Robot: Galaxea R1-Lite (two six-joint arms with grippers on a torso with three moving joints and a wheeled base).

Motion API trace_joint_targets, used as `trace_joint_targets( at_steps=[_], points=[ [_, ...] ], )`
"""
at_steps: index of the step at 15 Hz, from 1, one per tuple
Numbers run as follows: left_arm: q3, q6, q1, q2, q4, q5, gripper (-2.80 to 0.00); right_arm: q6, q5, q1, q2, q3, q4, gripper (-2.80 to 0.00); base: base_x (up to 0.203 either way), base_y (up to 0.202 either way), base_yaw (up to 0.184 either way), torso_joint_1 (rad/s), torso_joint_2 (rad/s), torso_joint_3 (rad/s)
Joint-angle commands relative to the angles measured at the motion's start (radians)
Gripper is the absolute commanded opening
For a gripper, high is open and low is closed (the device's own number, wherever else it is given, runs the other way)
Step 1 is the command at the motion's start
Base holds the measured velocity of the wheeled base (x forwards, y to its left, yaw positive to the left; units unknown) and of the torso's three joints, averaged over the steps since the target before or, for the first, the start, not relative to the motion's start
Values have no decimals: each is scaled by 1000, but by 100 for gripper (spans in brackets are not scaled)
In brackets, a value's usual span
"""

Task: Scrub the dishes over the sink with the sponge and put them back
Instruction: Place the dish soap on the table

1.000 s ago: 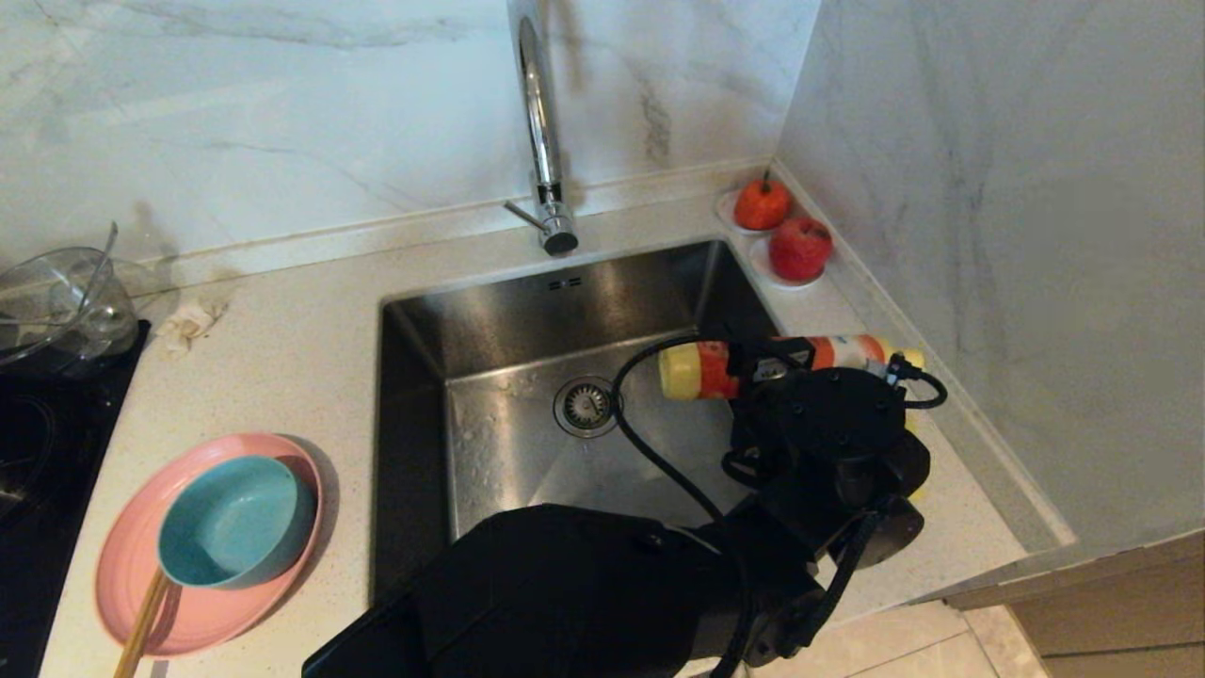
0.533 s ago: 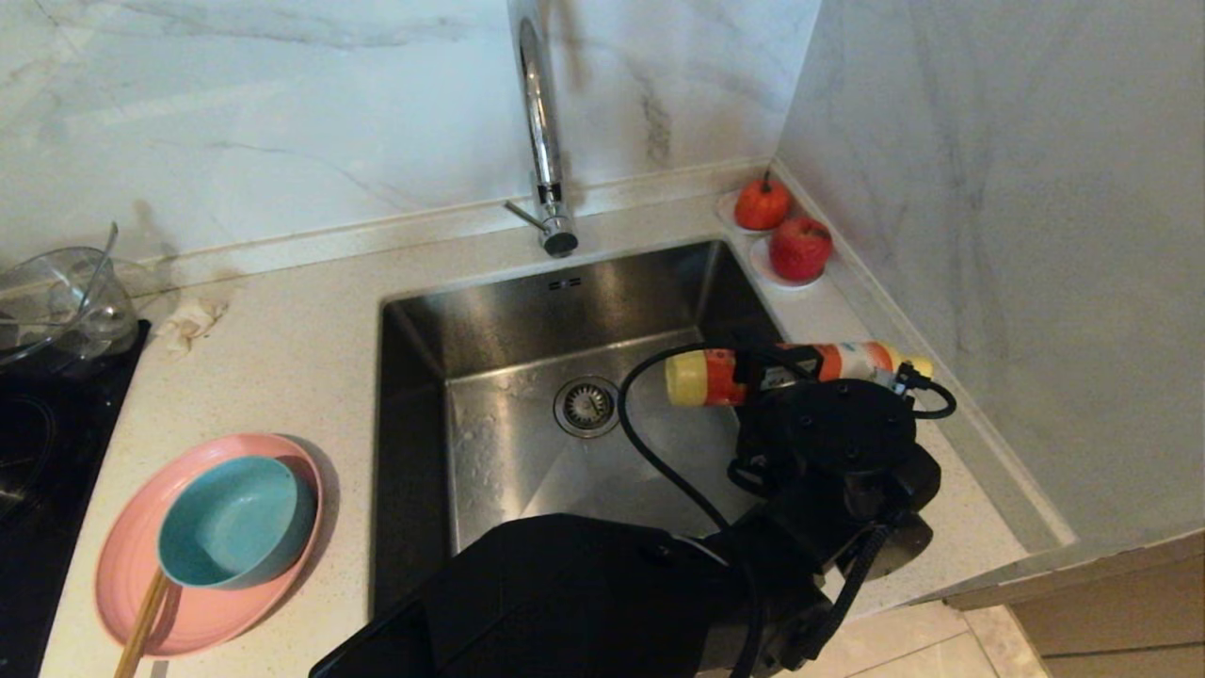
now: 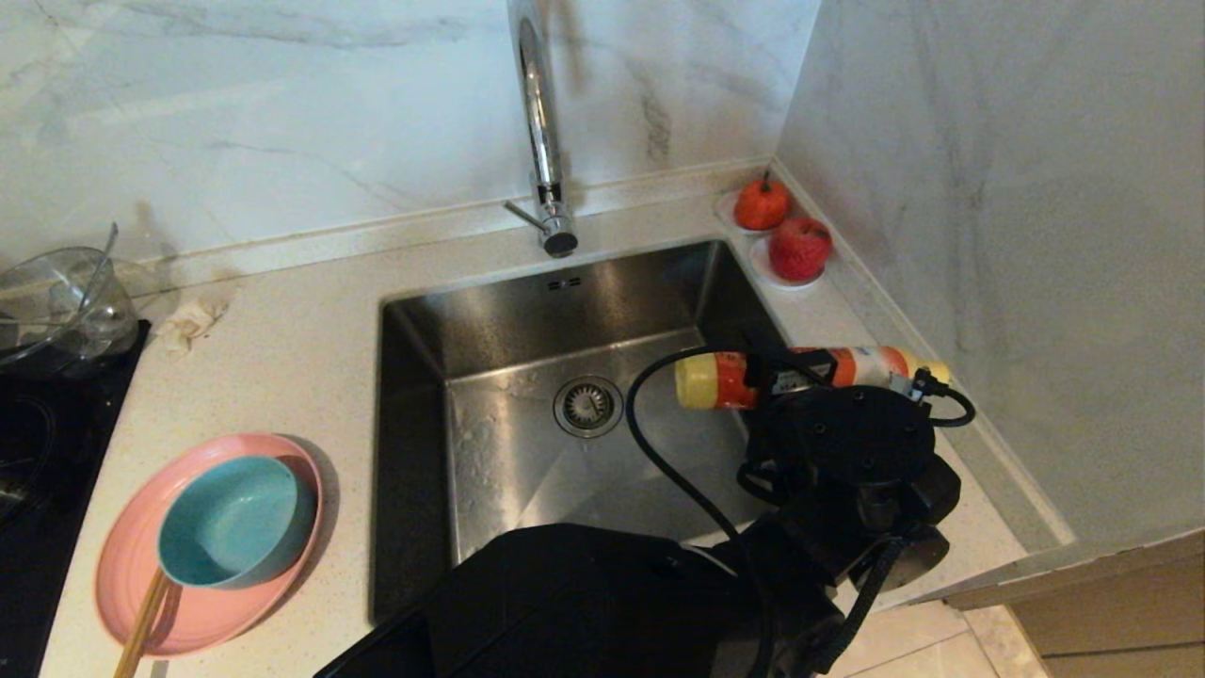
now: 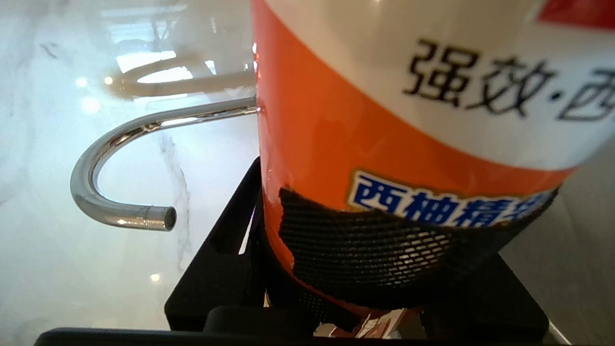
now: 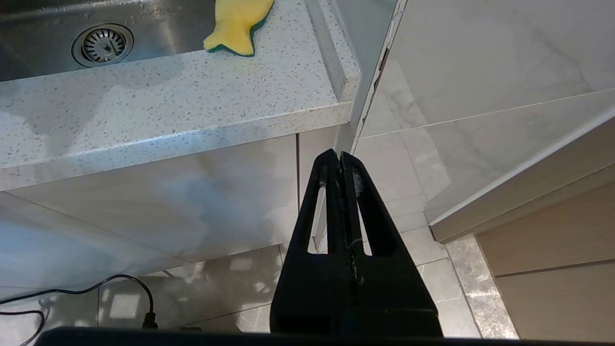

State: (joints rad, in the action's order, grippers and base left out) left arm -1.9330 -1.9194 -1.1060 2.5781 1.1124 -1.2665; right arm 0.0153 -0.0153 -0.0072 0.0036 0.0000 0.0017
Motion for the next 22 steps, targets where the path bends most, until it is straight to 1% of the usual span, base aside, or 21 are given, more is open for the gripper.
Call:
trace_joint_targets(
  at_steps=[1, 7, 9, 11, 12, 14, 20, 22],
  points=[
    [-1, -10, 3, 5, 6, -12, -280, 0, 0, 0, -1, 1, 0, -280, 0, 0, 0, 0, 0, 0],
    [13, -6, 3, 20, -1, -10, -280, 0, 0, 0, -1, 0, 0, -280, 0, 0, 0, 0, 0, 0],
    [90, 6, 3, 7, 1, -9, -280, 0, 0, 0, -1, 0, 0, -280, 0, 0, 0, 0, 0, 0],
    [183, 50, 3, -19, -5, -9, -280, 0, 0, 0, -1, 0, 0, -280, 0, 0, 0, 0, 0, 0],
    [210, 81, 3, -26, -7, -11, -280, 0, 0, 0, -1, 1, 0, -280, 0, 0, 0, 0, 0, 0],
    [236, 87, 3, -32, -8, -11, -280, 1, 0, 0, -1, 0, 0, -280, 0, 0, 0, 0, 0, 0],
    [243, 92, 3, -33, -31, -10, -280, 0, 0, 1, -1, 0, 0, -280, 0, 0, 0, 0, 0, 0],
    [243, 114, 3, -33, -31, -11, -280, 1, 0, 0, -1, 1, 0, -280, 0, 0, 0, 0, 0, 0]
  ],
)
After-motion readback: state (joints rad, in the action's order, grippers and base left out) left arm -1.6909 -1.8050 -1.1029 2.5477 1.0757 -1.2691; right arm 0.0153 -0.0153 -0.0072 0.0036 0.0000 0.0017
